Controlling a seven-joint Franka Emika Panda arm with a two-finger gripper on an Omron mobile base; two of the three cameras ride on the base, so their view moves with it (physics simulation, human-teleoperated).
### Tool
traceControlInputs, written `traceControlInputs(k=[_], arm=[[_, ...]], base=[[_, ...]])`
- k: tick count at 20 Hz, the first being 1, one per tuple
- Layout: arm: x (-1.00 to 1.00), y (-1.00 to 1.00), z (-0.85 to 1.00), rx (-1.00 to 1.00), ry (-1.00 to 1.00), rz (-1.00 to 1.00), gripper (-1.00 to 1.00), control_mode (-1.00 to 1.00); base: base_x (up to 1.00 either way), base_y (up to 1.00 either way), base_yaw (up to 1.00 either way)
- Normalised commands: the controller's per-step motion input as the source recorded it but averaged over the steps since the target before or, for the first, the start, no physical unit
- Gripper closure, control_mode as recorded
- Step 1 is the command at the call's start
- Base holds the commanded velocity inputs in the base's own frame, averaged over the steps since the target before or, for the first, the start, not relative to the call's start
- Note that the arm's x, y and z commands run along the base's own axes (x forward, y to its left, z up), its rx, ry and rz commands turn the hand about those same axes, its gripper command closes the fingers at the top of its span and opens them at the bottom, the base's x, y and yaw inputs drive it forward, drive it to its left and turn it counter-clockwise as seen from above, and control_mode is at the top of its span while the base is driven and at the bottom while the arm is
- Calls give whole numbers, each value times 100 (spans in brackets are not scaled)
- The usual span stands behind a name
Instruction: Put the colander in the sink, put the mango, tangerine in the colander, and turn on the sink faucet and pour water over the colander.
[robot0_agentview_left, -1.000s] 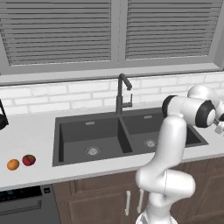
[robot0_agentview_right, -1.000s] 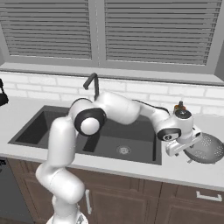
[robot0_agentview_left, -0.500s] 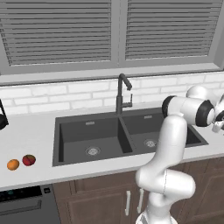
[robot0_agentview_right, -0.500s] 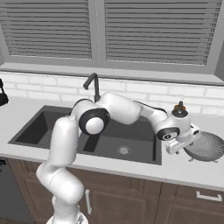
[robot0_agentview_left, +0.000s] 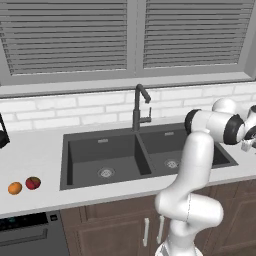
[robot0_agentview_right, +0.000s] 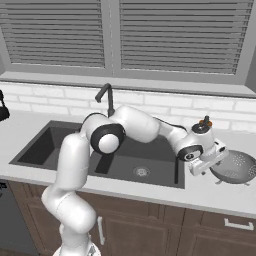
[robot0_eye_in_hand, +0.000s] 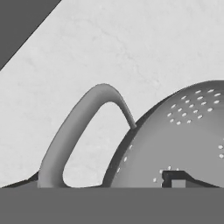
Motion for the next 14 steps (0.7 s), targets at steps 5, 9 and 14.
traceControlInputs(k=[5,9,14], arm=[[-1,-7,-4,0,2,-2,100,-100],[-11,-1,2,0,0,0,100,-100],[-36,12,20,0,0,0,100,-100]], base=[[0,0,0],[0,0,0],[0,0,0]])
